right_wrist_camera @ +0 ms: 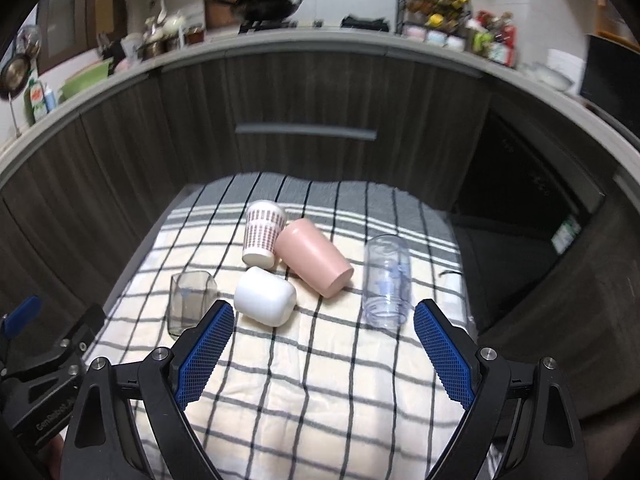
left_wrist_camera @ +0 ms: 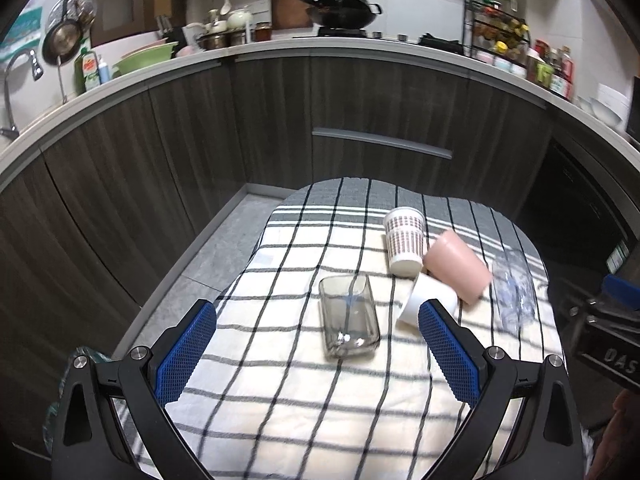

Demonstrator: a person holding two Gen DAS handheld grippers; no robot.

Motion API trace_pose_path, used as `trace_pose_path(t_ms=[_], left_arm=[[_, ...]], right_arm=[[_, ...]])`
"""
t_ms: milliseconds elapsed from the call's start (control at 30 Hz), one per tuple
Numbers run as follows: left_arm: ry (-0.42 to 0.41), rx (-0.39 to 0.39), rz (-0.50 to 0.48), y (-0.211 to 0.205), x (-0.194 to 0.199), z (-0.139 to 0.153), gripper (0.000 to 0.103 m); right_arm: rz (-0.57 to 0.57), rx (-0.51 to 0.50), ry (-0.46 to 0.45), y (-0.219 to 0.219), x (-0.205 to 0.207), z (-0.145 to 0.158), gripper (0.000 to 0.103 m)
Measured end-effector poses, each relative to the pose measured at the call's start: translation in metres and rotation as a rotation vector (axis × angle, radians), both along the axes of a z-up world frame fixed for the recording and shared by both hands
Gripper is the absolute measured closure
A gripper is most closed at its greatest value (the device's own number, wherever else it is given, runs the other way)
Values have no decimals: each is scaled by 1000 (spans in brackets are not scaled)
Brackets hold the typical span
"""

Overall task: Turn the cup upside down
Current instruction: 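Reach the right tool to the pink cup lying on its side and grasp it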

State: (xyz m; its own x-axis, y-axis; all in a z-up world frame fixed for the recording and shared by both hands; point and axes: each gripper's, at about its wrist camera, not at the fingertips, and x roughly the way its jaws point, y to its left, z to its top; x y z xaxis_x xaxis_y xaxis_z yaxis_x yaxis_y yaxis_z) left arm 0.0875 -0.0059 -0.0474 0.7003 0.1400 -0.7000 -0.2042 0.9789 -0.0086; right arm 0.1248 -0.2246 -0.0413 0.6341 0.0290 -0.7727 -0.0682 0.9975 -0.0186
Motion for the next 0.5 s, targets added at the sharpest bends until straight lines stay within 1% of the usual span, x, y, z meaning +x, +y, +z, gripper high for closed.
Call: trace_pose_path(t_ms=[267, 400, 500], left_arm=[[15, -38, 71, -11, 50, -15, 0], [30, -43, 106, -12, 74, -25, 0], [49, -45, 139, -11, 92, -34, 0]], right_arm=[[105, -24, 157, -11, 85, -26, 12], [182, -55, 241, -3, 122, -48, 12], [233, -87, 283, 7, 141, -63, 12]])
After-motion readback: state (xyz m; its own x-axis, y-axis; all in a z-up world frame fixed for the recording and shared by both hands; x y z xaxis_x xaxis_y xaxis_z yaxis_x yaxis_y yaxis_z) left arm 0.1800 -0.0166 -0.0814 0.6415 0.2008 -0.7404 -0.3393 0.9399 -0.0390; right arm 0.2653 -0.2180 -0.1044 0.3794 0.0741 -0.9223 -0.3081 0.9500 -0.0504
